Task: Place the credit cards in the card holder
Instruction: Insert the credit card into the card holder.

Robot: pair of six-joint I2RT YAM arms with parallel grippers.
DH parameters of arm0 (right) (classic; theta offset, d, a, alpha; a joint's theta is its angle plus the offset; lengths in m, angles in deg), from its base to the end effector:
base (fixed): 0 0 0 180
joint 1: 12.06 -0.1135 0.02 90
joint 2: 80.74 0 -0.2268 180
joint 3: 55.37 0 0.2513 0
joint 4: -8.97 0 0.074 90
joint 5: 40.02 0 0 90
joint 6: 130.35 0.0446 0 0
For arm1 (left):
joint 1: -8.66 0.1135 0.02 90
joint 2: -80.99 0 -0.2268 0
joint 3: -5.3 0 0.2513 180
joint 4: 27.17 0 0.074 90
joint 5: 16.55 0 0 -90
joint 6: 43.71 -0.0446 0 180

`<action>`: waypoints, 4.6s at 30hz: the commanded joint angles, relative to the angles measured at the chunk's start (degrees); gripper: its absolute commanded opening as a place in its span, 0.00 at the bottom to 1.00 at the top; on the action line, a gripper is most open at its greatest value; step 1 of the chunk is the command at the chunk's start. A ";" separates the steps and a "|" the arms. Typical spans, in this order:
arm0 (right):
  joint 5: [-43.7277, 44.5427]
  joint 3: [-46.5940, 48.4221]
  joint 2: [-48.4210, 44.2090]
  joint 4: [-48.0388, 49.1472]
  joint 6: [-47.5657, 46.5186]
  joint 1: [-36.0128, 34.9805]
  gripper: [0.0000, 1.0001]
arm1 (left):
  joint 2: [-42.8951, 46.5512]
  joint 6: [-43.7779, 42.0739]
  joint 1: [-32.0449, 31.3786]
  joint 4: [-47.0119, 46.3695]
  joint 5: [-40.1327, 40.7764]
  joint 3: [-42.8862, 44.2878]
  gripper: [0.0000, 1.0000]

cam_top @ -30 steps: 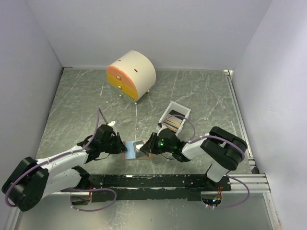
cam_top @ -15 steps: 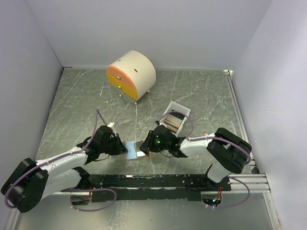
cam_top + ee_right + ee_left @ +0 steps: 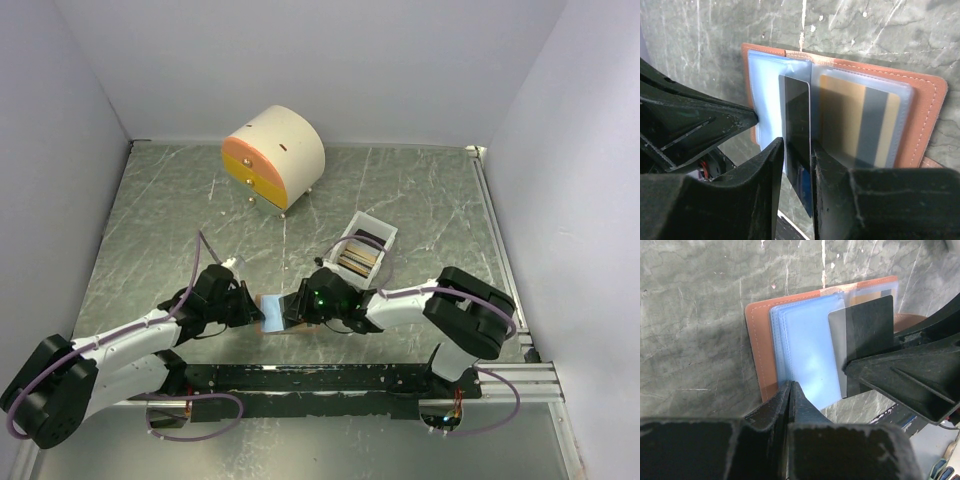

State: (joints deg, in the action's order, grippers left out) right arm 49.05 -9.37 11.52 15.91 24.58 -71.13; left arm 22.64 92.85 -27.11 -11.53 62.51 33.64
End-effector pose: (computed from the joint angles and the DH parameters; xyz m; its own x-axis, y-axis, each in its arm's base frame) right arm 0.1507 0.2529 0.0834 -0.9207 0.2254 -0.3185 -0.0711 0.7055 0.7051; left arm 0.1581 -0.1243 0.0967 -0.8938 -0.2347 -0.3821 0.0474 0.7979 -0.6009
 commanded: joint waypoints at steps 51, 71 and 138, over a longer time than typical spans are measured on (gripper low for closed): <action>4.36 -6.14 -2.54 2.48 6.64 -0.89 0.29 | 3.01 -0.69 -0.16 6.85 4.72 2.38 0.16; 3.17 -7.60 -0.40 7.47 8.29 -0.90 0.09 | 4.11 0.53 -0.18 6.36 4.71 -1.04 0.13; 8.14 3.02 -1.02 -14.57 0.34 -0.54 0.52 | 0.03 0.20 -0.47 3.15 3.22 -2.13 0.12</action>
State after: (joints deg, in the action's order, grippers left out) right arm 52.52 -7.75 9.62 11.66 27.55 -71.46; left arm 23.76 93.68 -27.17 -10.07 65.72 33.14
